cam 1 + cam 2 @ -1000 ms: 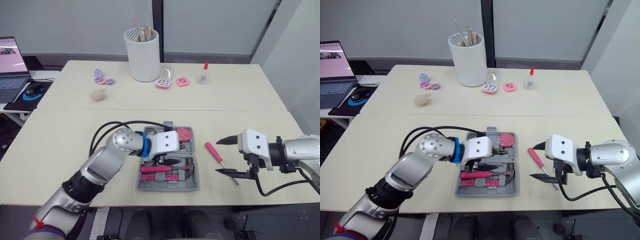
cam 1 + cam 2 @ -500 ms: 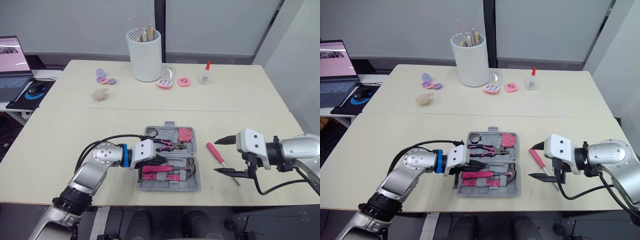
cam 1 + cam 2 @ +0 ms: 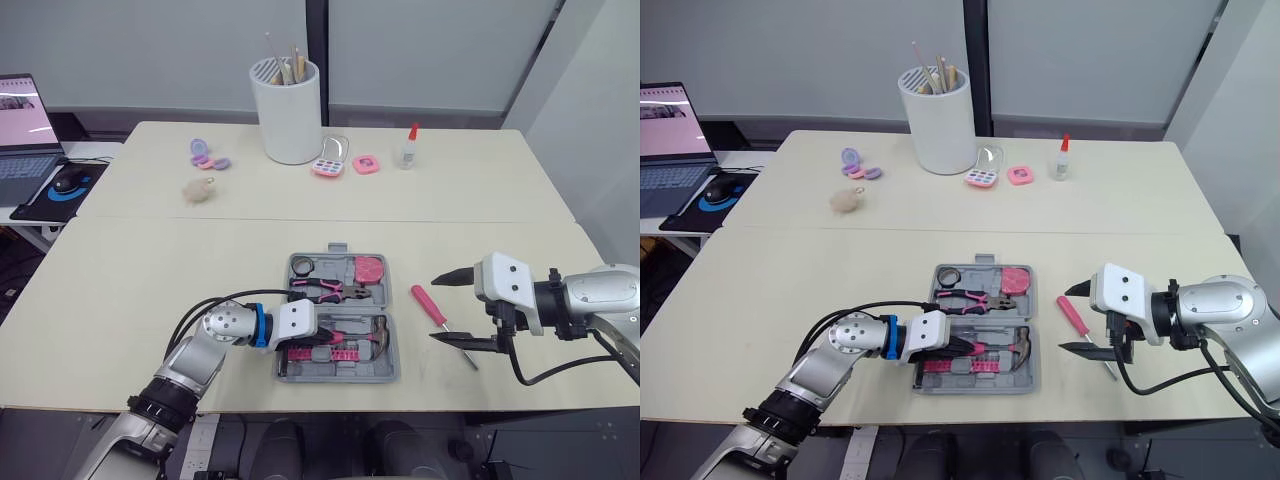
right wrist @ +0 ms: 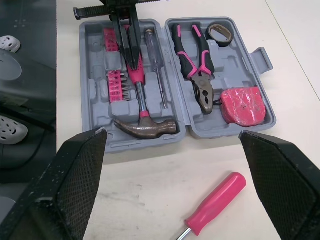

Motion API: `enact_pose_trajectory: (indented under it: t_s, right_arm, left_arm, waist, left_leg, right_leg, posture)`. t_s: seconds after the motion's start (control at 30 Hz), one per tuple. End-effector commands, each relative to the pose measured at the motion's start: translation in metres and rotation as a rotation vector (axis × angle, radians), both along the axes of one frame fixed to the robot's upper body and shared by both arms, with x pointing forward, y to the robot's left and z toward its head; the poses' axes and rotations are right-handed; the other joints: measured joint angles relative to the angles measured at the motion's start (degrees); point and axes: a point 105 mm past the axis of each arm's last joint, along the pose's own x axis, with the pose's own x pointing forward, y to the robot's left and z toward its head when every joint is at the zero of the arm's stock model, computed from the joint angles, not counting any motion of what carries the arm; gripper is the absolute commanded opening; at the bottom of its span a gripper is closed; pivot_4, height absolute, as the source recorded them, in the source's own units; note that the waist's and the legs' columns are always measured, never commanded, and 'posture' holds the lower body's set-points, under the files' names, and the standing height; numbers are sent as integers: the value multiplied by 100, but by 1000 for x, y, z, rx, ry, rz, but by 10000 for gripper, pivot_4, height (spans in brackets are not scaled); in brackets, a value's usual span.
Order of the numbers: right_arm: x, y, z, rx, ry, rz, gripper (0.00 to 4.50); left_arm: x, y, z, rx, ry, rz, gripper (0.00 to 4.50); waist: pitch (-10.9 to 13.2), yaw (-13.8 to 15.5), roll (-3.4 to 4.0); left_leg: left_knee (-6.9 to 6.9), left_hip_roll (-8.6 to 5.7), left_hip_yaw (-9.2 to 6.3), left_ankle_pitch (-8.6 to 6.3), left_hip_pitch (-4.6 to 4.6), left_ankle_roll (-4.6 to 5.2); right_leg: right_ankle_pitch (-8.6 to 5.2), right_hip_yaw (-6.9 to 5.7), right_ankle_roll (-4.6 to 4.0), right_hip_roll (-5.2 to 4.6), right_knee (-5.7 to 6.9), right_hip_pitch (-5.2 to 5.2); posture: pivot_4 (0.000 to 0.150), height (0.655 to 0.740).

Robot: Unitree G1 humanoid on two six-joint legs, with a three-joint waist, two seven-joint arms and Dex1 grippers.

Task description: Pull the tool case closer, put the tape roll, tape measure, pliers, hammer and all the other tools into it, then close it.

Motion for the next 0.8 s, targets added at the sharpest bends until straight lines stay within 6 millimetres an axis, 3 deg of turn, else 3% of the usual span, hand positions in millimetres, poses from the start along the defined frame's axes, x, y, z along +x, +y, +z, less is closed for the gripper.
enact_pose_trajectory:
  t_s: [0.03,0.17,0.3,0.43,0.53,0.8]
  right_arm:
    - [0,-1,10,-13,-53,3,45000]
    - [0,-2,9,-13,-52,0,45000]
    - [2,-4,6,-11,-49,-6,45000]
    - [11,-10,6,17,-45,-41,45000]
    - [20,-20,10,62,-54,-81,45000]
    - [25,-59,30,120,-36,-201,45000]
  left_arm:
    - [-5,5,-18,70,40,11,258]
    - [-8,2,-14,38,39,9,258]
    - [-2,2,7,-26,4,42,258]
    - [5,16,41,-94,-51,86,258]
    - [10,43,68,-110,-67,171,5521]
    - [-8,132,120,-142,-20,444,31130]
  waist:
    - [-3,0,3]
    - [-8,-1,7]
    - [-8,-4,8]
    - [-5,-18,4]
    - [-5,-21,4]
    - [0,-26,8]
  left_leg:
    - [0,0,0,0,0,0]
    - [0,0,0,0,4,0]
    - [0,1,0,0,3,0]
    - [0,1,0,0,1,0]
    - [-1,4,-1,0,1,0]
    - [-6,15,-1,0,1,0]
  right_leg:
    - [0,0,0,0,0,1]
    - [-1,0,1,0,0,4]
    - [-1,0,2,0,0,3]
    - [0,1,1,1,0,0]
    - [-1,0,2,1,1,-2]
    - [-1,-1,2,-24,-1,-5]
  posture:
    - [1500,7400]
    - [1500,7400]
    - [1500,7400]
    - [1500,7400]
    - [1500,7400]
    - [1500,7400]
